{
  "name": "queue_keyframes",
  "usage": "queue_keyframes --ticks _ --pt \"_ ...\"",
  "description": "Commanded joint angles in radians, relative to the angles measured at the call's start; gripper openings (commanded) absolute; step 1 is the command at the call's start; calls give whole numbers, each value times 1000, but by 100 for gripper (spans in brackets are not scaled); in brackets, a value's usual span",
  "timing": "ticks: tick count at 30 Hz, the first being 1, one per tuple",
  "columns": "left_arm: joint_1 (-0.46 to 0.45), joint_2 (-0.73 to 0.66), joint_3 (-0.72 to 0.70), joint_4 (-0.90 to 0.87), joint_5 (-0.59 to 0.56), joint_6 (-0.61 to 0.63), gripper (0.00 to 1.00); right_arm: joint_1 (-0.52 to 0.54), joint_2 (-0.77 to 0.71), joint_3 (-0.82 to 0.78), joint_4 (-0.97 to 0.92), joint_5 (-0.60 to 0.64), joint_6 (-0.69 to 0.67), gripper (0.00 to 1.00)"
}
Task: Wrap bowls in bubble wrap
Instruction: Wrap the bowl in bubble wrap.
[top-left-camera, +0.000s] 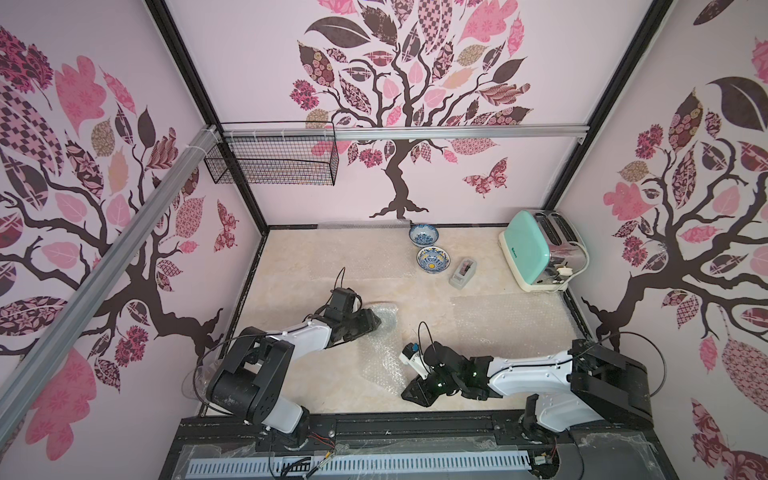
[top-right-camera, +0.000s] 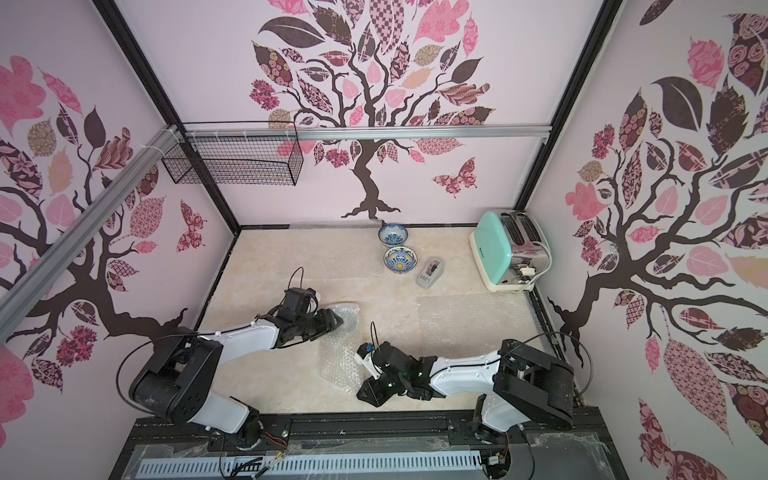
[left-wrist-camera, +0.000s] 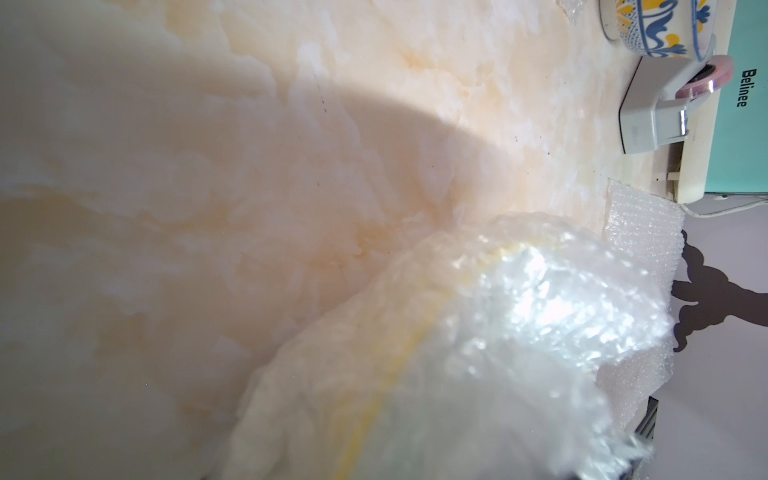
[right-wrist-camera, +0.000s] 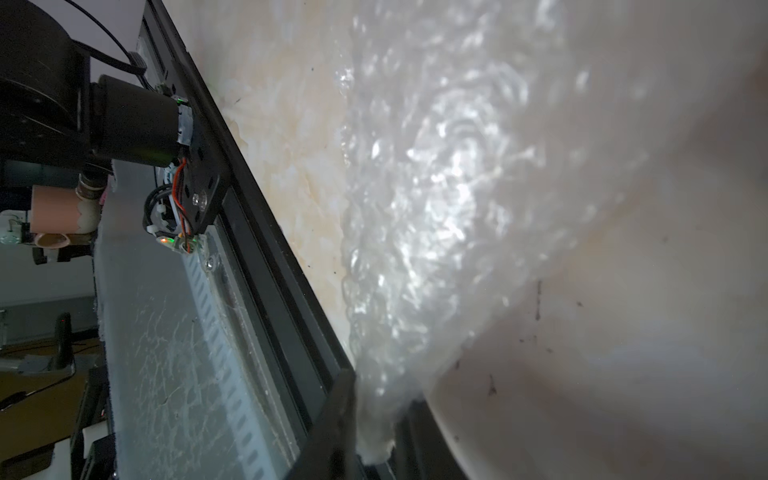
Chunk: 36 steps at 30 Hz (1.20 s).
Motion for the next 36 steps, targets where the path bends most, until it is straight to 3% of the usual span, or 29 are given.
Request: queue_keyframes --ticks 1,4,9,16,24,36 --pt "-1 23 -13 -49 -27 14 58 -2 -68 74 5 16 -26 7" --pt "0 26 -13 -44 -24 16 56 -41 -98 134 -9 55 -52 0" --pt "0 37 -18 -38 -16 17 52 -168 -47 243 1 49 -68 0" --pt "-1 43 -15 -33 -5 24 49 -260 112 411 -8 76 -151 0" --pt "-1 46 -19 -26 7 25 46 -295 314 521 5 143 -203 0" --pt "0 47 -40 6 29 18 48 -301 511 558 75 170 -198 0"
